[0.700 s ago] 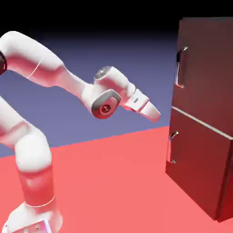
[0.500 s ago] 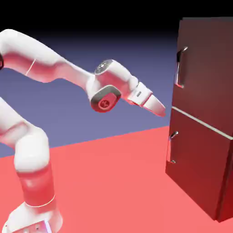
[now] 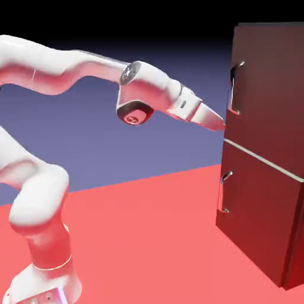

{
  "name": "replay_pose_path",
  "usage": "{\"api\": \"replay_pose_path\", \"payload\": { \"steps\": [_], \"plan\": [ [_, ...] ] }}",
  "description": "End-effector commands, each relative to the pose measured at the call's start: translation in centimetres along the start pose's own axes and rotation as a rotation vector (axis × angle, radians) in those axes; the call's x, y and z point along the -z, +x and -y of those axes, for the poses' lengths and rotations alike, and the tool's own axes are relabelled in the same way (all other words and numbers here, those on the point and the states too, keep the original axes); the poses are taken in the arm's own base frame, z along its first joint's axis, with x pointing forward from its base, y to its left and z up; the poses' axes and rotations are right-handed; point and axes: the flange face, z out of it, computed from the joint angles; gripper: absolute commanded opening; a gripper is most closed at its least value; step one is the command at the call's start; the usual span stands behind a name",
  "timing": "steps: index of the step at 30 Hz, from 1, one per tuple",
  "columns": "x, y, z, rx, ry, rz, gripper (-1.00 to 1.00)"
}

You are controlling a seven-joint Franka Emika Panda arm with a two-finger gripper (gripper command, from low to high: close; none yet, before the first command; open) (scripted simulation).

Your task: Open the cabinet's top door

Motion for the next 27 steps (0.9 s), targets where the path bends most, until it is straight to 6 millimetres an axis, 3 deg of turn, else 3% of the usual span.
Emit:
{"api": "replay_pose_path", "payload": {
  "steps": [1,14,27],
  "plan": [
    [0.1,0.1,0.2,-0.002,0.010,-0.009,0.00],
    [0.9,0.4,2.7,-0.006,0.143,-0.127,0.00],
    [-1.0,-1.6,5.7,0.013,0.274,-0.256,0.00]
  ]
}}
